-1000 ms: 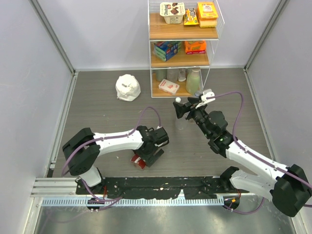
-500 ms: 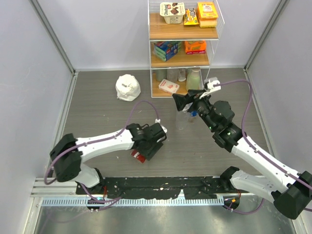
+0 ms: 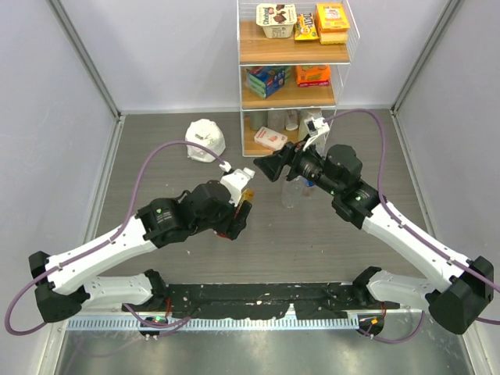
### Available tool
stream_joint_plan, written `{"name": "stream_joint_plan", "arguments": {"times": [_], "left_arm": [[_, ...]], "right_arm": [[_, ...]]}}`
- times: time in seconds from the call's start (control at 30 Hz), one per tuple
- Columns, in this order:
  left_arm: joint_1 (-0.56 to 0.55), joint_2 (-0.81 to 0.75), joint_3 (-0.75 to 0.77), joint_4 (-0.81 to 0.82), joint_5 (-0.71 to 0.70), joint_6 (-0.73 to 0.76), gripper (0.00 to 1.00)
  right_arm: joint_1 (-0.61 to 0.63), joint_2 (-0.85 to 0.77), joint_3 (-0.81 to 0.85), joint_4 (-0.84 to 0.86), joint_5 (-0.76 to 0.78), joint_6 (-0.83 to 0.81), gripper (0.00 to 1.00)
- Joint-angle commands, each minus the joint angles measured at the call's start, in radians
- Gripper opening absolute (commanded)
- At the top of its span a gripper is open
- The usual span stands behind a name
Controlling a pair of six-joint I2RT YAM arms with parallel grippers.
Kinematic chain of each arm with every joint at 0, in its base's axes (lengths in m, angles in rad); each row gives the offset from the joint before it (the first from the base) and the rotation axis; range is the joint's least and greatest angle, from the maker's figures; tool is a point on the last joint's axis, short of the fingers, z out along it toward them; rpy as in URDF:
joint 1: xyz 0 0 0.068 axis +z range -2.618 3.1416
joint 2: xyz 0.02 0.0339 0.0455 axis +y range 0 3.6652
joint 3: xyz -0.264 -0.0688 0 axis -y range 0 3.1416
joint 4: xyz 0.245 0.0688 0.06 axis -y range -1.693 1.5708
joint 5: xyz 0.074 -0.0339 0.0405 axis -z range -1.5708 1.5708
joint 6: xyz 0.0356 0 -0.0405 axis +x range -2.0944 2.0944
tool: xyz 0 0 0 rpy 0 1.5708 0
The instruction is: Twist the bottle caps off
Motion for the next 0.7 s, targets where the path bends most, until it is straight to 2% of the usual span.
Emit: {"name": "stream_joint_plan", "arguments": {"times": [0.0,0.13,0.33,0.4,0.5,0.57,0.67], "left_arm": [[-0.002,-0.02,0.055,0.072,0.019,0.006,0.42],[0.001,-0.015,0.078,0.072,0.027,-0.002,0.4],[-0.001,-0.02,0.083,0.087,0.031,-0.009,0.39],[-0.001,-0.02,0.081,0.091,0.036,-0.011,0.39],[-0.001,-0.024,0.076,0.09,0.036,-0.011,0.44],[0.001,-0.032,0.072,0.091,0.036,-0.011,0.5],[-0.001,-0.044,0.064,0.088,0.04,-0.012,0.63]], "right_arm": [[0.016,0.036,0.067,0.043,-0.176,0.084,0.85],[0.035,0.077,0.096,0.04,-0.254,0.092,0.85],[0.065,0.123,0.116,0.022,-0.276,0.098,0.65],[0.065,0.134,0.116,0.025,-0.279,0.11,0.48],[0.065,0.143,0.123,0.032,-0.288,0.119,0.11],[0.065,0.143,0.125,0.038,-0.289,0.124,0.01],[0.064,0.133,0.113,0.055,-0.291,0.122,0.02]]}}
